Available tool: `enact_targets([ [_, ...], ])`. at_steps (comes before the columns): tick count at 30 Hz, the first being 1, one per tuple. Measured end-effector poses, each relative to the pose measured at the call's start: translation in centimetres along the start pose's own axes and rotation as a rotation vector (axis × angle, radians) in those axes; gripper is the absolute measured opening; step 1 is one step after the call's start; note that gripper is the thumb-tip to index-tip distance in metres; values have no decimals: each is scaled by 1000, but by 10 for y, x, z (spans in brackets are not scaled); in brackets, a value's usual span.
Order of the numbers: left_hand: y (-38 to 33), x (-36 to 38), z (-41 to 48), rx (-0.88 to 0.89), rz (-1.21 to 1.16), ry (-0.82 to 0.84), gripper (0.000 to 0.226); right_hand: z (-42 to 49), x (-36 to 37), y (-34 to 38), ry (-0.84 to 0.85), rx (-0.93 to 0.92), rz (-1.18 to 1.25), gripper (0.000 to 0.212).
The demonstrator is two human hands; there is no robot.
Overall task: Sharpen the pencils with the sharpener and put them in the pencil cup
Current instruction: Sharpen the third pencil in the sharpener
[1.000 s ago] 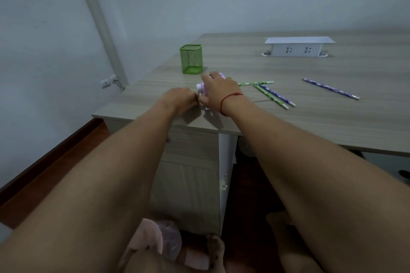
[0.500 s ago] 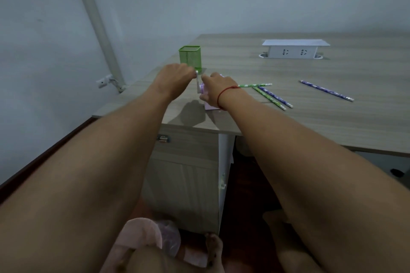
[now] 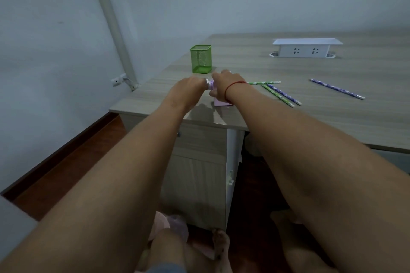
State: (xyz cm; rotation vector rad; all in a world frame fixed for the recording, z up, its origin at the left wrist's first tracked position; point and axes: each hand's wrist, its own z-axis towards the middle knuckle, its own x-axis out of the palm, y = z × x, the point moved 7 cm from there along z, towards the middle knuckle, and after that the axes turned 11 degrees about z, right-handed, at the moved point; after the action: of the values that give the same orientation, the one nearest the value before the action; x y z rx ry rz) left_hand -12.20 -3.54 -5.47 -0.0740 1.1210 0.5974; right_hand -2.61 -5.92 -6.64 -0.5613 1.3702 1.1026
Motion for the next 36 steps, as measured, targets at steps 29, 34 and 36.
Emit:
enact_targets([
  [29, 24, 18, 63, 181, 232, 10, 21, 5, -6, -3, 17, -102, -106, 49],
  [34, 16, 1, 43, 130, 178, -49, 20, 5, -6, -1, 12, -61, -81, 44],
  [36, 13, -1, 33, 93, 148, -60, 19, 4, -5, 0, 9, -43, -71, 43],
])
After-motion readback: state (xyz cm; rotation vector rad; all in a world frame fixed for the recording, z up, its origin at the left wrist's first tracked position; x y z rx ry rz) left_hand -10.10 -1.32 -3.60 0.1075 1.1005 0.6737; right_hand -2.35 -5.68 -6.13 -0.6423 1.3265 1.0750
